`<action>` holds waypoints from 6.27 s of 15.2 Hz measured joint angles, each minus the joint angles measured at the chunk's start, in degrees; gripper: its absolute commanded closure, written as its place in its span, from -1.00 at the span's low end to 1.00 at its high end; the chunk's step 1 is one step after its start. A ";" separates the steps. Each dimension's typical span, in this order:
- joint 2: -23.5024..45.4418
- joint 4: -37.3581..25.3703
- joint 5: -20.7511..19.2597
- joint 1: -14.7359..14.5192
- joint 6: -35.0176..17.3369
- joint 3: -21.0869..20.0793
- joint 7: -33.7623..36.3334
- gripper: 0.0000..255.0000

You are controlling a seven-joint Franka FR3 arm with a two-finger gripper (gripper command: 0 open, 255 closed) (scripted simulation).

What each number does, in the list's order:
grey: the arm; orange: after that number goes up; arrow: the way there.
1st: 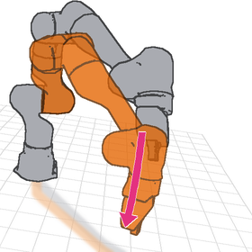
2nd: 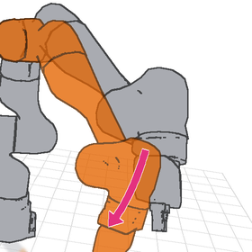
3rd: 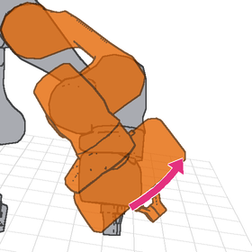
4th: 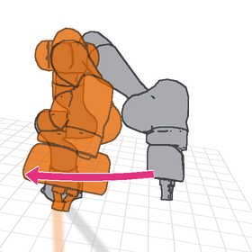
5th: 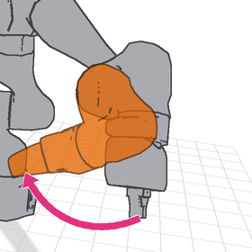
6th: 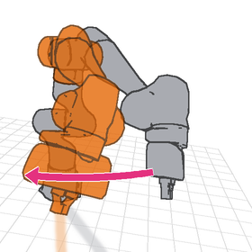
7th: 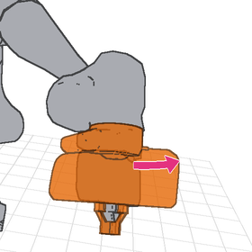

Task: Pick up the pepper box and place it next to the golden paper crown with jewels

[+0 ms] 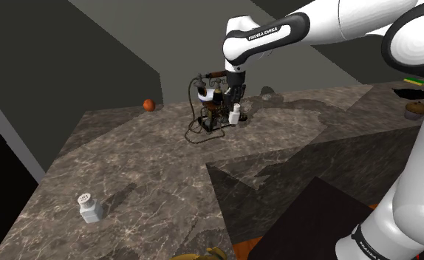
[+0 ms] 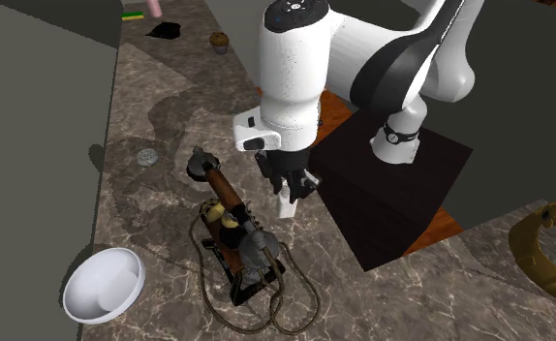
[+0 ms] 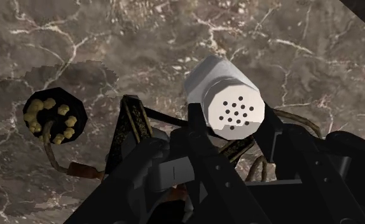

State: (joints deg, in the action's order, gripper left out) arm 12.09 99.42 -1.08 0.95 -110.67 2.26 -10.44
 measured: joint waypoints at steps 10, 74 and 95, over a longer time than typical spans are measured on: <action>-0.83 -6.72 0.01 0.04 7.55 0.04 -0.22 1.00; 2.50 -15.46 -4.50 -30.79 14.88 -24.05 54.48 1.00; 4.00 -1.22 -5.35 -30.22 -0.72 -23.49 55.04 1.00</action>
State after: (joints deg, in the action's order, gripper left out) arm 16.09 98.20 -6.42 -29.26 -111.39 -21.23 44.59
